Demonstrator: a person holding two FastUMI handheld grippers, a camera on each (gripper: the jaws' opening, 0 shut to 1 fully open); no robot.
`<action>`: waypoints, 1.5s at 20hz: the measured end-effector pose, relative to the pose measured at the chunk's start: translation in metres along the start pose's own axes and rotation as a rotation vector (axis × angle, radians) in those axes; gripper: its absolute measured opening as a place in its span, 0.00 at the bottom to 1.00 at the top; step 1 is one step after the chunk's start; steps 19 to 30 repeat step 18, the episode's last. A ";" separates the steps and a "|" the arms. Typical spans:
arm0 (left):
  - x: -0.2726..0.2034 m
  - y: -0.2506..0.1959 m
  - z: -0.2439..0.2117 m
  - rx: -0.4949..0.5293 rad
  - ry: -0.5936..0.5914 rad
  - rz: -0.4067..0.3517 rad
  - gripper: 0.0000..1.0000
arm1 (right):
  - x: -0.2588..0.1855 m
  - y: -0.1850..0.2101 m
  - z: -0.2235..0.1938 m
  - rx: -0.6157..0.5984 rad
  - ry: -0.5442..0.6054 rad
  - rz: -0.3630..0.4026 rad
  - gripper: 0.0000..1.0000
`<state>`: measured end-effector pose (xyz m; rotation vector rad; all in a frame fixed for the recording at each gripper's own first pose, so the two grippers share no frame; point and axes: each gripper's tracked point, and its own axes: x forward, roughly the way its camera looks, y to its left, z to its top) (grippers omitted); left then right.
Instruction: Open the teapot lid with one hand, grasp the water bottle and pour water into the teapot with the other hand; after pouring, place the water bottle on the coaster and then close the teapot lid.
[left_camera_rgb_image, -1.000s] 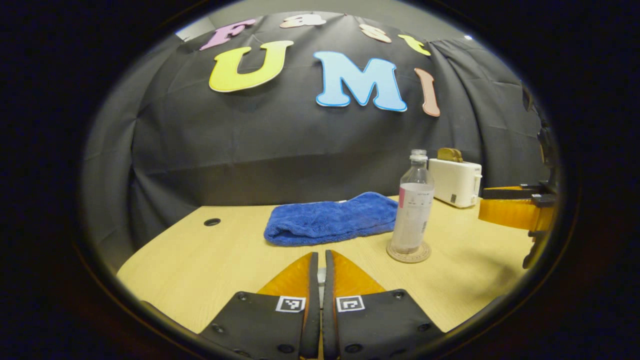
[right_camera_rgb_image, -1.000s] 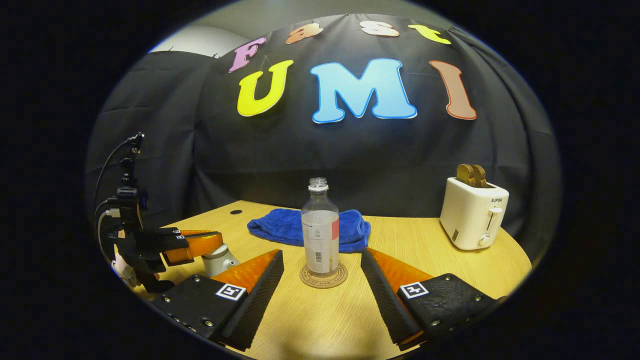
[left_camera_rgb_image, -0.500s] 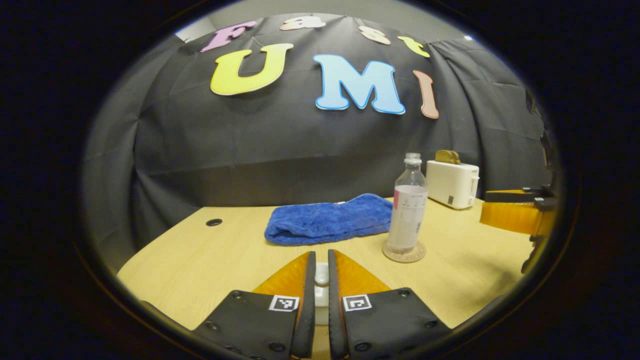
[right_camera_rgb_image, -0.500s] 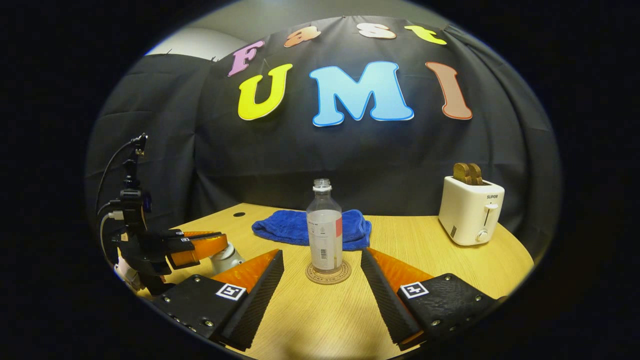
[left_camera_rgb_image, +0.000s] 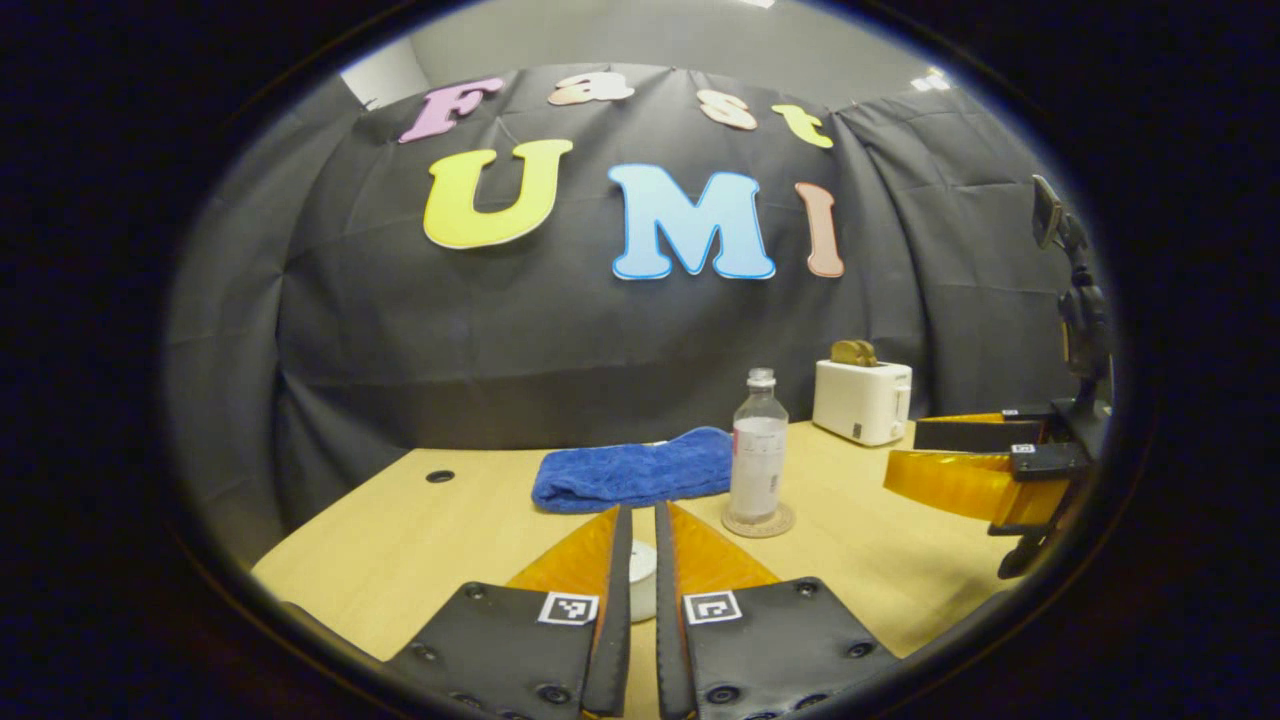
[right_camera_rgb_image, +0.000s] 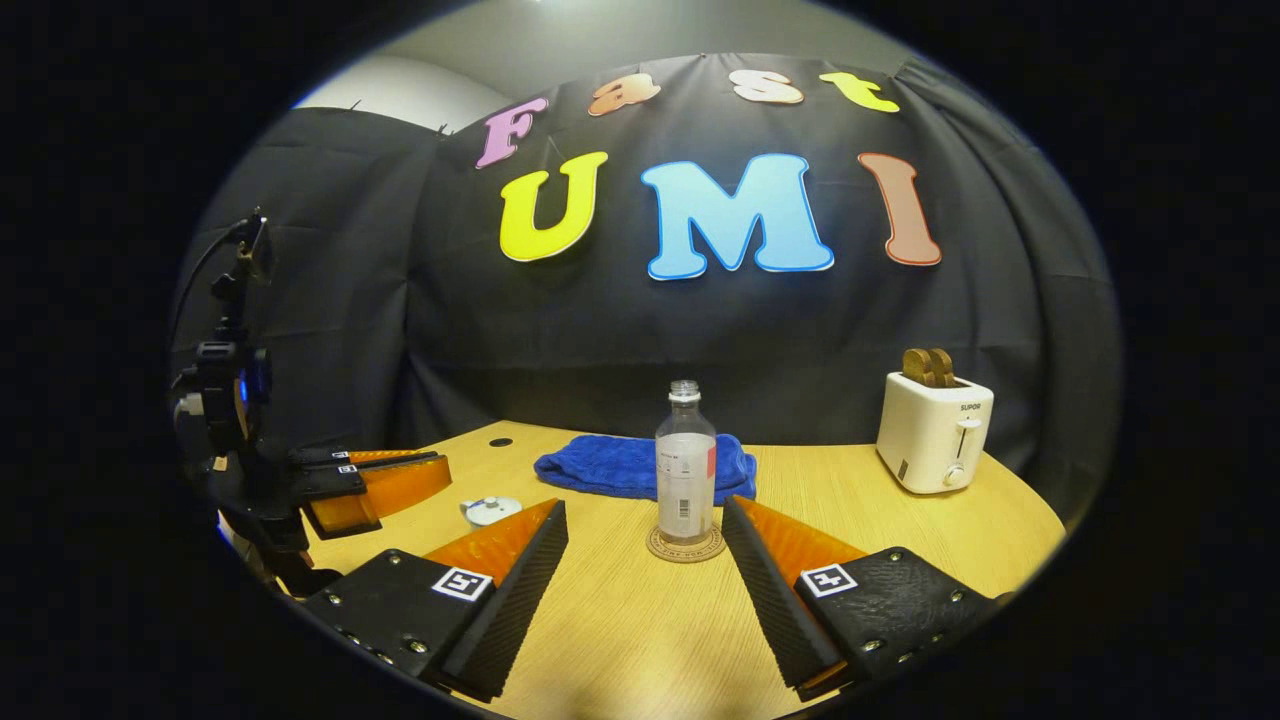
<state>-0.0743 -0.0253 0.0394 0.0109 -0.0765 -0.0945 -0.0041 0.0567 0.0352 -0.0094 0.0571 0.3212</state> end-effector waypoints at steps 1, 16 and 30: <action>-0.010 -0.004 0.001 0.002 -0.009 -0.003 0.18 | -0.008 0.004 0.000 -0.004 -0.008 -0.005 0.96; -0.064 -0.020 -0.017 -0.045 -0.020 -0.008 0.18 | -0.052 0.021 -0.013 -0.039 -0.041 -0.073 0.96; -0.059 -0.019 -0.023 -0.049 -0.023 0.000 0.17 | -0.048 0.020 -0.021 -0.029 -0.042 -0.077 0.96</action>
